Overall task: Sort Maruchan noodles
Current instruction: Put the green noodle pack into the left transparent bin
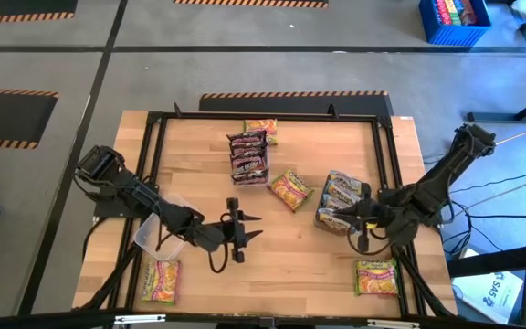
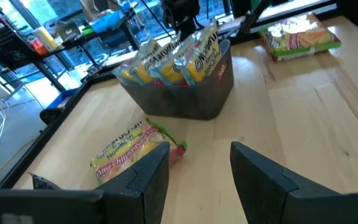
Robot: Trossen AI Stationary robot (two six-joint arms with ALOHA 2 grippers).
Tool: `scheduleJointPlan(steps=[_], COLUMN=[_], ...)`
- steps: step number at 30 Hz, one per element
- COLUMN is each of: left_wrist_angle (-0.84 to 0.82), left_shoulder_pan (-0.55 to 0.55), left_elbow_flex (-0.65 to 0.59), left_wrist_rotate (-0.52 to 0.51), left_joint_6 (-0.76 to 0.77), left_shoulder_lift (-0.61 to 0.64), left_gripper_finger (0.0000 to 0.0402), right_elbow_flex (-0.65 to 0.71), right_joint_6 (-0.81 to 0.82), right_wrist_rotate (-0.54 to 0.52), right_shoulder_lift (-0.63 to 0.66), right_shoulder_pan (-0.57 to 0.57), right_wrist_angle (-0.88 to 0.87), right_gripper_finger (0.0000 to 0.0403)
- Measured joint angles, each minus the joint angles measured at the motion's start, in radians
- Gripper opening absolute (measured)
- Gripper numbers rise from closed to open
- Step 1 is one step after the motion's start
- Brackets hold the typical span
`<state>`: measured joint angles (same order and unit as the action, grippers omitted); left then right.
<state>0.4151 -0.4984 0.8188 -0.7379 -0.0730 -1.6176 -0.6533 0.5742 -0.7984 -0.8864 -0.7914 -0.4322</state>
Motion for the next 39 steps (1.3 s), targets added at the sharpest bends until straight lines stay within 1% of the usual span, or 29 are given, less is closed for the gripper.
scheduleJointPlan(steps=[3,5,8,13,18,21,23,28,33,39], left_wrist_angle=[-0.045,-0.051,-0.049,-0.046,0.040,0.046,0.048,0.041,0.006,-0.014], left_shoulder_pan=[0.000,0.003,0.004,0.005,-0.020,-0.023,-0.018,-0.009,-0.005,-0.011], left_elbow_flex=[0.000,0.002,0.002,0.001,0.000,0.000,0.000,0.000,0.000,0.000], left_wrist_rotate=[0.001,0.009,0.034,0.051,0.079,0.080,0.073,0.075,0.073,0.075], left_joint_6=[0.040,0.072,0.082,0.099,0.085,0.082,0.083,0.082,0.103,0.122], left_shoulder_lift=[0.000,-0.015,-0.047,-0.120,-0.200,-0.214,-0.215,-0.215,-0.215,-0.215], left_gripper_finger=[0.0163,0.0163,0.0163,0.0163,0.0163,0.0163,0.0163,0.0163,0.0163,0.0163], right_elbow_flex=[-0.003,-0.003,-0.003,-0.003,-0.003,-0.006,-0.025,-0.113,-0.207,-0.237], right_joint_6=[-0.080,-0.121,-0.182,-0.220,-0.215,-0.213,-0.215,-0.252,-0.254,-0.241], right_wrist_rotate=[-0.027,-0.007,0.046,0.206,0.349,0.450,0.496,0.507,0.566,0.605], right_shoulder_lift=[-0.002,-0.022,-0.067,-0.163,-0.247,-0.295,-0.332,-0.435,-0.563,-0.689], right_shoulder_pan=[0.014,0.051,0.127,0.315,0.497,0.588,0.639,0.734,0.829,0.880], right_wrist_angle=[0.083,0.121,0.170,0.214,0.244,0.287,0.301,0.277,0.194,0.150], right_gripper_finger=[0.0019,0.0018,0.0018,0.0018,0.0018,0.0018,0.0018,0.0018,0.0018,0.0018])
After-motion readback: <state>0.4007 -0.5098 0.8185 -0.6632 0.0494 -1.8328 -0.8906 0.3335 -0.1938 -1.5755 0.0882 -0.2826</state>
